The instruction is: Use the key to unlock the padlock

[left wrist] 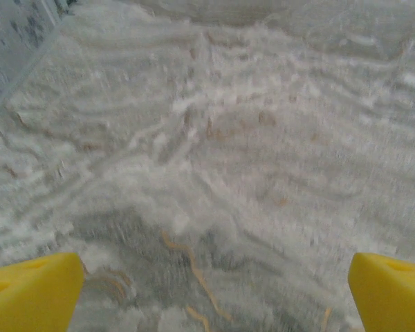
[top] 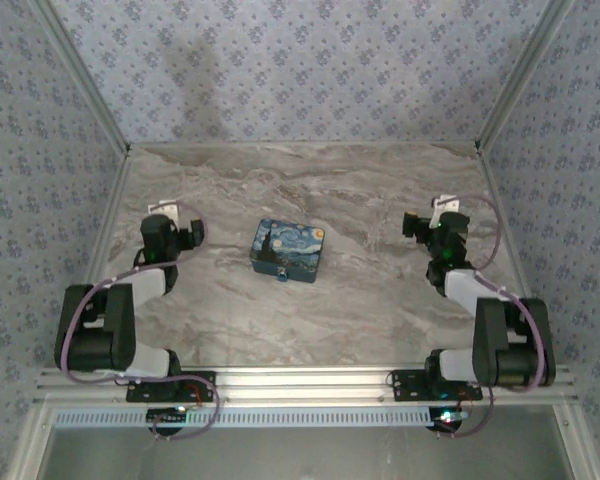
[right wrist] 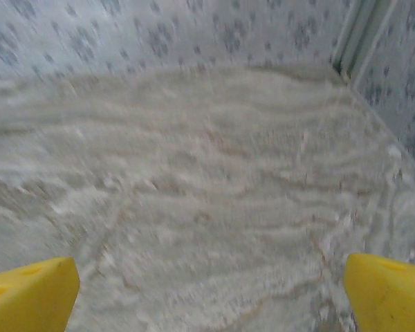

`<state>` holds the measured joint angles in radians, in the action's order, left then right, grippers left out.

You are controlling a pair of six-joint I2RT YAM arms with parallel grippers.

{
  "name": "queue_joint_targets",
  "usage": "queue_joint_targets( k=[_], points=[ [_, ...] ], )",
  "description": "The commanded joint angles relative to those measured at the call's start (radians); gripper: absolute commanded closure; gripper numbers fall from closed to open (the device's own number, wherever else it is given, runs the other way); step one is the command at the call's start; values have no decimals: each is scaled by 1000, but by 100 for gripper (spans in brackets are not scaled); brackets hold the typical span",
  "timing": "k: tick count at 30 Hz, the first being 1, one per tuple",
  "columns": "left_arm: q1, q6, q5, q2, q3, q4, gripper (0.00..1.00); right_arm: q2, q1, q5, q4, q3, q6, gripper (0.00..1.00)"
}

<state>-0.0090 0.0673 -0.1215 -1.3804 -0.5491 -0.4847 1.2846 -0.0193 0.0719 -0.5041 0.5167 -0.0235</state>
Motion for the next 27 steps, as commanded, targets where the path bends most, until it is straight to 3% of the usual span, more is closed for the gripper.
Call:
queue_joint_targets(
  k=[1, 5, 7, 8, 10, 14, 20, 27],
  points=[
    [-3, 102, -30, 90, -58, 197, 2, -69, 1, -61, 170, 62, -82, 0],
    [9, 383, 3, 206, -71, 319, 2, -132, -16, -131, 292, 119, -275, 0],
    [28, 475, 78, 258, -75, 367, 2, -159, -34, -75, 529, 179, -526, 0],
    [31, 481, 123, 276, -77, 378, 2, -160, -47, -118, 565, 190, -589, 0],
    [31, 499, 228, 312, -77, 404, 2, -158, -90, -298, 500, 165, -594, 0],
    [5, 545, 358, 353, -85, 483, 6, -200, -91, -380, 494, 128, -669, 0],
    [-131, 562, 362, 413, -45, 567, 8, -244, -26, -455, 686, 162, -613, 2],
    [-299, 601, 349, 286, -29, 474, 9, -190, 169, -452, 711, 149, -616, 10]
  ],
)
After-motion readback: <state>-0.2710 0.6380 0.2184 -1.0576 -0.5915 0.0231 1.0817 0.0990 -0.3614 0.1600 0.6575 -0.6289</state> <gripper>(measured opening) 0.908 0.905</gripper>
